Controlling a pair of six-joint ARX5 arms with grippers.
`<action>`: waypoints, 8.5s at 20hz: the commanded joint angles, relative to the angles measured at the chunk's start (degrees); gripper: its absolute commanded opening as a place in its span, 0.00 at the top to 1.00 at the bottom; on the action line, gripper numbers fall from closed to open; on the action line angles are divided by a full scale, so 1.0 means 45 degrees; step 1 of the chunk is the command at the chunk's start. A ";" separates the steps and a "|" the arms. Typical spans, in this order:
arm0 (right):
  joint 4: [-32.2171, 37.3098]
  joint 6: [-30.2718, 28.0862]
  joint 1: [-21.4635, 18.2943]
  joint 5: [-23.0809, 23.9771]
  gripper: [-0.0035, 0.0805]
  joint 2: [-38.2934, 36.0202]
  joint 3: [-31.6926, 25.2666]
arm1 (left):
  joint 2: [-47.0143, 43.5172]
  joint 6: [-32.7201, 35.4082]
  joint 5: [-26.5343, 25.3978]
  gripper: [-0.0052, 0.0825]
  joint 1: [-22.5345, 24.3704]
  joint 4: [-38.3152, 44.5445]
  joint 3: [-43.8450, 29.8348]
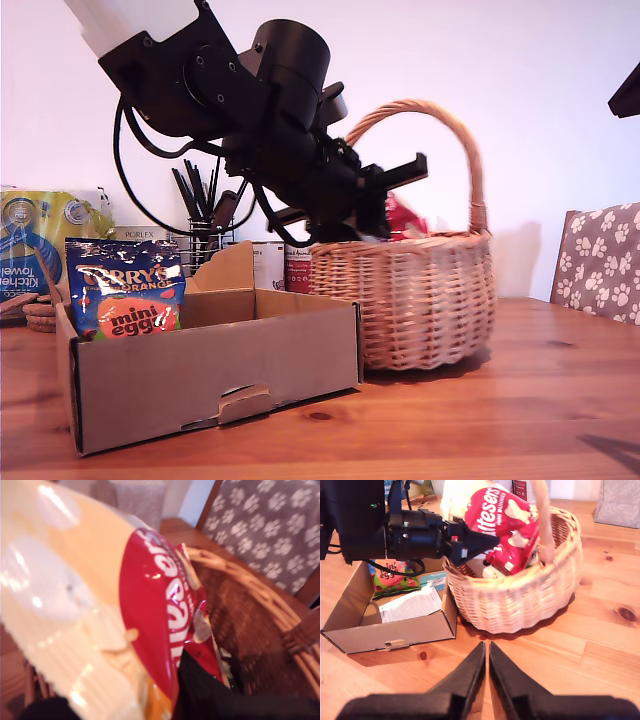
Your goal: Move the bags of Easter eggs from the cardboard box on the left into the woven basket on the right side.
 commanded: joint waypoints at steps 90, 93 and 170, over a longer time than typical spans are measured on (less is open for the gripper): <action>0.1035 0.0010 0.0894 -0.3045 0.97 0.0549 0.0214 | -0.0180 1.0841 0.2939 0.65 0.5615 -1.6101 0.2239; 0.1035 0.0010 0.0894 -0.3031 0.97 0.0549 0.0214 | -0.0199 1.1123 0.2579 0.94 0.5610 -1.6053 0.2263; 0.2647 0.0005 0.0733 0.0282 0.97 0.0845 0.0209 | -0.6761 0.4507 0.0087 0.96 0.1778 -0.7431 -0.1015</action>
